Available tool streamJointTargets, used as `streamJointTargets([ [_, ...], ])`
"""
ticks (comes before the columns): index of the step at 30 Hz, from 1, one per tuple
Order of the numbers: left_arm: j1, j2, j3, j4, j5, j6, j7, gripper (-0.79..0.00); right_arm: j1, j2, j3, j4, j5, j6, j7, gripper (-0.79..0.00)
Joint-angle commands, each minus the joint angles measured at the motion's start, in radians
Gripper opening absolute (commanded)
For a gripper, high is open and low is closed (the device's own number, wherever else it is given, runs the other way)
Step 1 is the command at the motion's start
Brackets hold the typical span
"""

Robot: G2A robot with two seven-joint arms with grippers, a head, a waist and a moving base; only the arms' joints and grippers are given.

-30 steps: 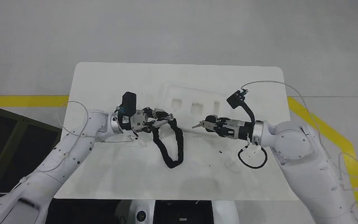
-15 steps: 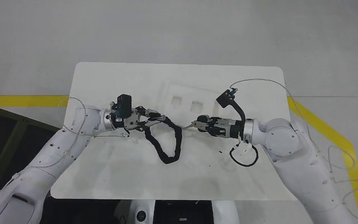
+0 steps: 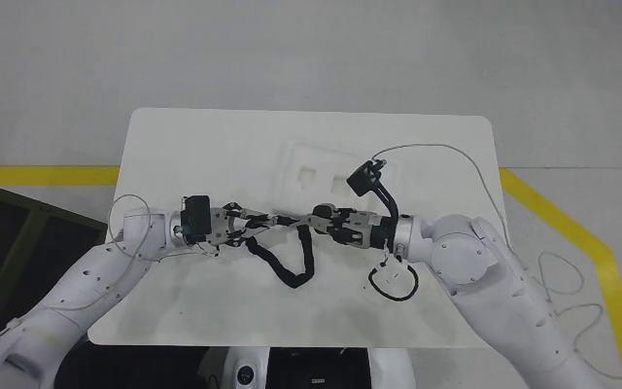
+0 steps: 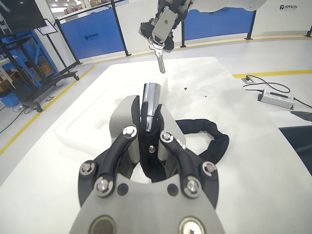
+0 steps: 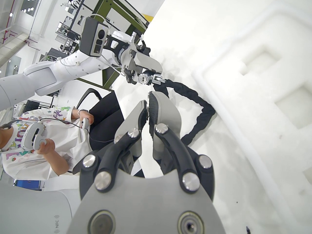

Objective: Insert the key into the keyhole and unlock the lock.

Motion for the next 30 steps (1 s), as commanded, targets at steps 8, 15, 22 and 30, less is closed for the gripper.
streamJointTargets([
  [8, -0.035, 0.021, 0.093, 0.025, -0.029, 0.07, 0.07, -0.785, 0.021, -0.011, -0.041, -0.02, -0.039, 0.029, -0.011, -0.785],
  [15, -0.039, 0.022, 0.104, 0.026, -0.031, 0.076, 0.076, -0.785, 0.026, -0.021, -0.064, -0.019, -0.053, 0.051, -0.043, -0.785],
  [22, -0.039, 0.022, 0.104, 0.026, -0.031, 0.076, 0.076, -0.785, 0.026, -0.021, -0.064, -0.019, -0.053, 0.051, -0.043, -0.785],
  [30, -0.03, 0.019, 0.106, 0.008, -0.017, 0.076, 0.072, -0.785, 0.026, -0.021, -0.064, -0.019, -0.053, 0.051, -0.043, -0.785],
])
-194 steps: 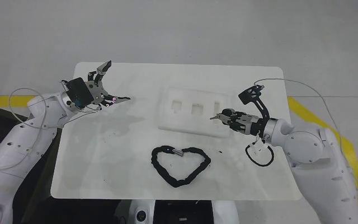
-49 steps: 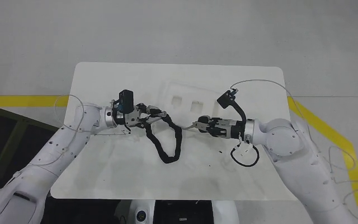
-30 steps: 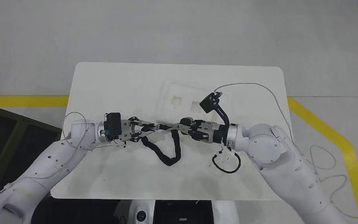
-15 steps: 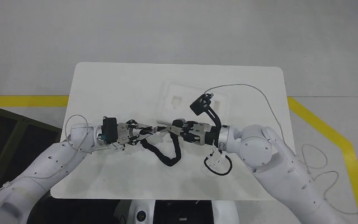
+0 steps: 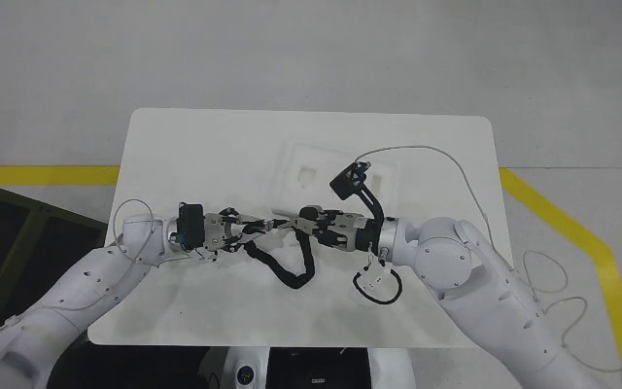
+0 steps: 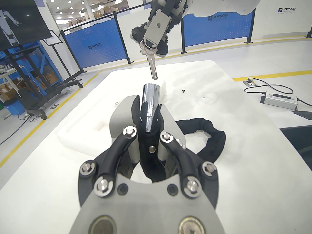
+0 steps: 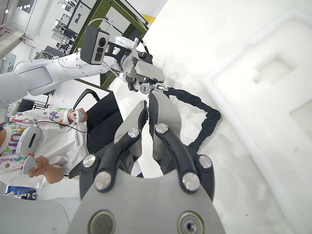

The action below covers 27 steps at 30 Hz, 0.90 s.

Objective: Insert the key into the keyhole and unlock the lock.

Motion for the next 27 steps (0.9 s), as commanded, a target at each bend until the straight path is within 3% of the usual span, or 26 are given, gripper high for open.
streamJointTargets([
  [1, 0.005, -0.003, 0.003, 0.005, 0.022, 0.003, 0.013, -0.785, 0.0, 0.0, 0.0, 0.0, 0.0, 0.0, 0.0, -0.785],
  [13, -0.041, -0.011, 0.094, 0.095, 0.005, 0.179, 0.189, -0.785, -0.002, 0.0, 0.0, -0.001, 0.0, 0.0, -0.003, -0.785],
  [27, -0.147, -0.002, 0.245, 0.132, -0.046, 0.23, 0.24, -0.785, -0.027, -0.009, -0.032, -0.105, -0.066, 0.056, -0.006, -0.785],
])
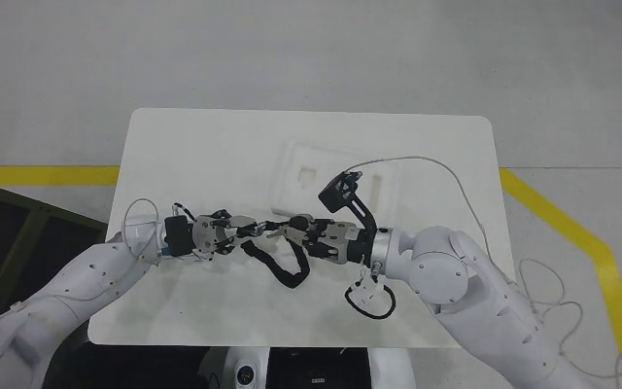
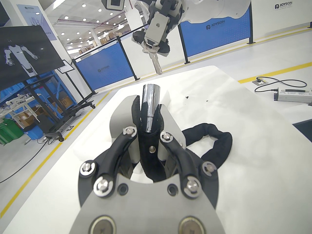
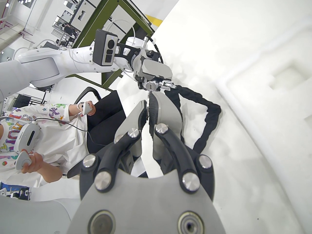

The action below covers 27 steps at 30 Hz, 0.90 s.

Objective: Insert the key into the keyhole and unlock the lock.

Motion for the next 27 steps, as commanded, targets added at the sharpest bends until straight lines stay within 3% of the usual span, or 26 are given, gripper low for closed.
streamJointTargets([
  [1, -0.008, -0.001, 0.015, 0.007, -0.012, 0.005, 0.005, -0.785, 0.0, -0.002, -0.006, -0.007, -0.009, 0.013, 0.002, -0.785],
  [17, -0.008, -0.001, 0.015, 0.007, -0.012, 0.005, 0.005, -0.785, 0.045, -0.038, -0.105, -0.046, -0.184, 0.187, -0.044, -0.785],
  [27, -0.008, -0.001, 0.015, 0.007, -0.012, 0.005, 0.005, -0.785, 0.032, -0.048, -0.109, -0.064, -0.221, 0.217, -0.042, -0.785],
])
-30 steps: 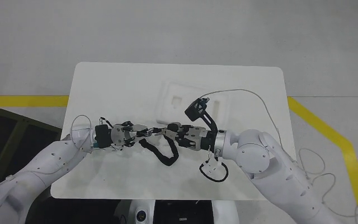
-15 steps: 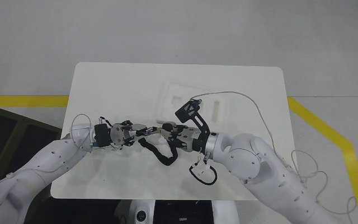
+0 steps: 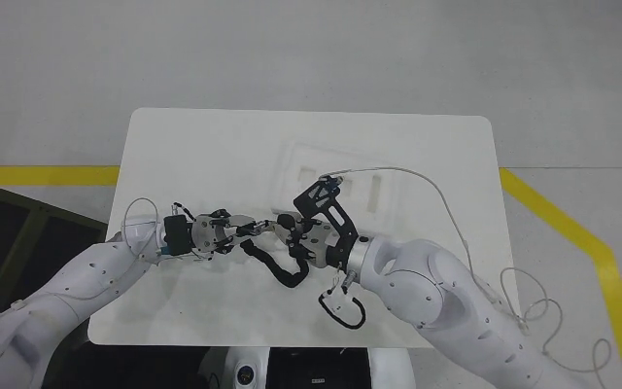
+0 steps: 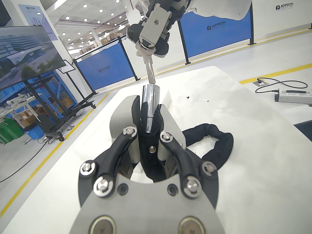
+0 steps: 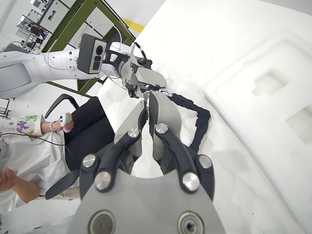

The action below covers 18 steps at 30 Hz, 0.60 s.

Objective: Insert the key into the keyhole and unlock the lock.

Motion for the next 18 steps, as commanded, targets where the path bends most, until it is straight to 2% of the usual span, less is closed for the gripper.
streamJointTargets([
  [1, 0.0, 0.0, 0.0, 0.0, 0.0, 0.0, 0.0, -0.785, 0.0, -0.002, -0.001, 0.007, 0.004, -0.002, -0.003, -0.785],
  [18, 0.0, 0.0, 0.0, 0.0, 0.0, 0.0, 0.0, -0.785, 0.001, -0.023, -0.005, 0.023, -0.007, -0.008, 0.003, -0.785],
])
